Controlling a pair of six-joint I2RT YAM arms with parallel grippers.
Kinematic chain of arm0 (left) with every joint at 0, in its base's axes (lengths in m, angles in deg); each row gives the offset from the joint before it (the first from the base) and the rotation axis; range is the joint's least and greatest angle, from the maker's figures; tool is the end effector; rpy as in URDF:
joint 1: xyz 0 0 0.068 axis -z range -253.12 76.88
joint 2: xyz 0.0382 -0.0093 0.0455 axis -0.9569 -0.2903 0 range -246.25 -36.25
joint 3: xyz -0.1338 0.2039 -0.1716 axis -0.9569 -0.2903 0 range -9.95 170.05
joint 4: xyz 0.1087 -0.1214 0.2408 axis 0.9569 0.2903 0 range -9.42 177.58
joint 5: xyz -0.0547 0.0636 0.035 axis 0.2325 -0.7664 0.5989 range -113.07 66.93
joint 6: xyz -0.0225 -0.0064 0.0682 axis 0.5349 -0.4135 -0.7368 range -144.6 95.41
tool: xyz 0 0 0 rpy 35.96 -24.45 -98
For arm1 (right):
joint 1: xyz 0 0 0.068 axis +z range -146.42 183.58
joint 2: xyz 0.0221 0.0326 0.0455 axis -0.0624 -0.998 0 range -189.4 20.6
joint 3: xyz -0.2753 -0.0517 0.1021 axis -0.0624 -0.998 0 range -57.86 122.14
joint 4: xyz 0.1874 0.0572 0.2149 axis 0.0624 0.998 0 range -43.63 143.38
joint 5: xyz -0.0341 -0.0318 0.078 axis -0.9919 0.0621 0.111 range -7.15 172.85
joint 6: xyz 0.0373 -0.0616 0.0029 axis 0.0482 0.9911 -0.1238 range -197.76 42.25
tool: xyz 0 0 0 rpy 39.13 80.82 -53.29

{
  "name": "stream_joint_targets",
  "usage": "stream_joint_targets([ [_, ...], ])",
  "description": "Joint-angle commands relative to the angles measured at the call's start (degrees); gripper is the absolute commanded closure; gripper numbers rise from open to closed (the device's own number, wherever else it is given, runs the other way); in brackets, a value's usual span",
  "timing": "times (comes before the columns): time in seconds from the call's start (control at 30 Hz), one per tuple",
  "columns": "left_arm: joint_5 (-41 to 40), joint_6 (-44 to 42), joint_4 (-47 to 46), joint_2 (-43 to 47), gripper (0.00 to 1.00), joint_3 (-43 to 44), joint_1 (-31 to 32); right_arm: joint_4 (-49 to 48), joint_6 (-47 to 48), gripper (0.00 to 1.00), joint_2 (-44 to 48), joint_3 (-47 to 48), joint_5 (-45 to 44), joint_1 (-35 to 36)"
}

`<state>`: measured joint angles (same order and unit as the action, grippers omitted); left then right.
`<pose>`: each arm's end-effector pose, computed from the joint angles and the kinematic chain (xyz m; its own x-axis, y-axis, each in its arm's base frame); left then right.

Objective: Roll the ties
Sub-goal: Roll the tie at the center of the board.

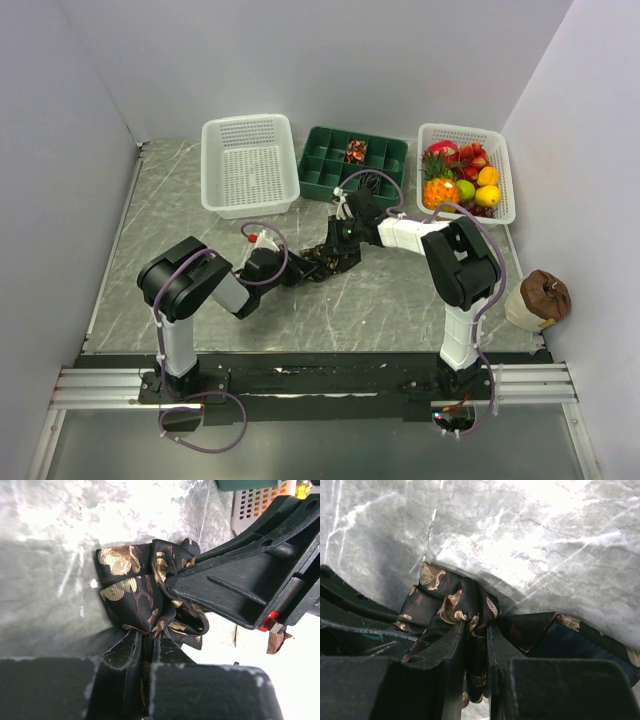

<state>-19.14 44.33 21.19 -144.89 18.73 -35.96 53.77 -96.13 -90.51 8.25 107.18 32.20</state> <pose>0.2723 -0.2117 0.0802 -0.7107 -0.6294 -0.3142 -0.0261 0.4699 -0.8823 0.3748 0.2326 0.1296 -0.8672 -0.1461 -0.4760 -0.4045 0.7644 0.5022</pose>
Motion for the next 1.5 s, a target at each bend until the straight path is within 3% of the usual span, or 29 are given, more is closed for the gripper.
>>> stream_joint_targets([
  [0.0,-3.5,-4.0,-6.8,-1.1,0.99,-1.8,-4.3,12.5,3.3,1.00,-3.2,-5.2,4.3,1.9],
  [0.17,-0.1,-5.6,-9.5,-0.2,0.97,-3.5,-6.1,10.9,3.2,1.00,-1.0,-7.4,6.8,0.5],
  [0.3,2.0,-3.4,-13.9,-2.4,0.52,-3.9,-6.4,11.0,3.3,1.00,0.0,-7.3,7.1,0.6],
  [0.37,2.1,-1.4,-15.8,-4.2,0.44,-4.1,-6.5,11.0,3.3,1.00,0.2,-7.4,7.0,0.5],
  [0.5,1.4,0.9,-18.7,-6.1,0.38,-4.3,-6.7,10.6,3.1,1.00,0.5,-7.7,7.0,0.5],
  [0.63,0.4,0.8,-14.7,-6.1,0.38,-2.6,-6.8,10.1,3.0,1.00,0.9,-8.0,7.5,0.5],
  [1.0,0.6,1.4,-9.1,-8.4,0.56,3.7,-6.8,7.8,3.6,1.00,2.7,-8.4,10.4,1.3],
  [1.13,2.4,1.0,-7.5,-9.6,0.80,6.0,-6.7,7.5,4.7,1.00,2.7,-8.6,12.4,1.7],
  [1.17,2.8,0.7,-7.5,-9.6,0.94,6.2,-6.8,7.4,5.1,1.00,2.8,-8.7,13.2,2.0],
  [1.2,3.1,0.5,-7.4,-9.5,0.99,6.3,-6.7,7.2,5.2,1.00,3.0,-8.9,13.8,2.0],
  [1.37,3.1,-1.7,-5.1,-7.1,0.99,5.4,-6.8,8.2,6.2,0.99,6.9,-8.2,11.4,1.4],
  [1.43,3.3,-3.2,-4.9,-5.9,0.99,5.0,-6.9,8.9,6.3,0.92,8.7,-7.6,10.0,-0.1],
  [1.47,3.5,-3.7,-4.9,-5.7,0.99,4.9,-7.0,9.0,6.2,0.75,10.7,-7.2,9.5,-0.7],
])
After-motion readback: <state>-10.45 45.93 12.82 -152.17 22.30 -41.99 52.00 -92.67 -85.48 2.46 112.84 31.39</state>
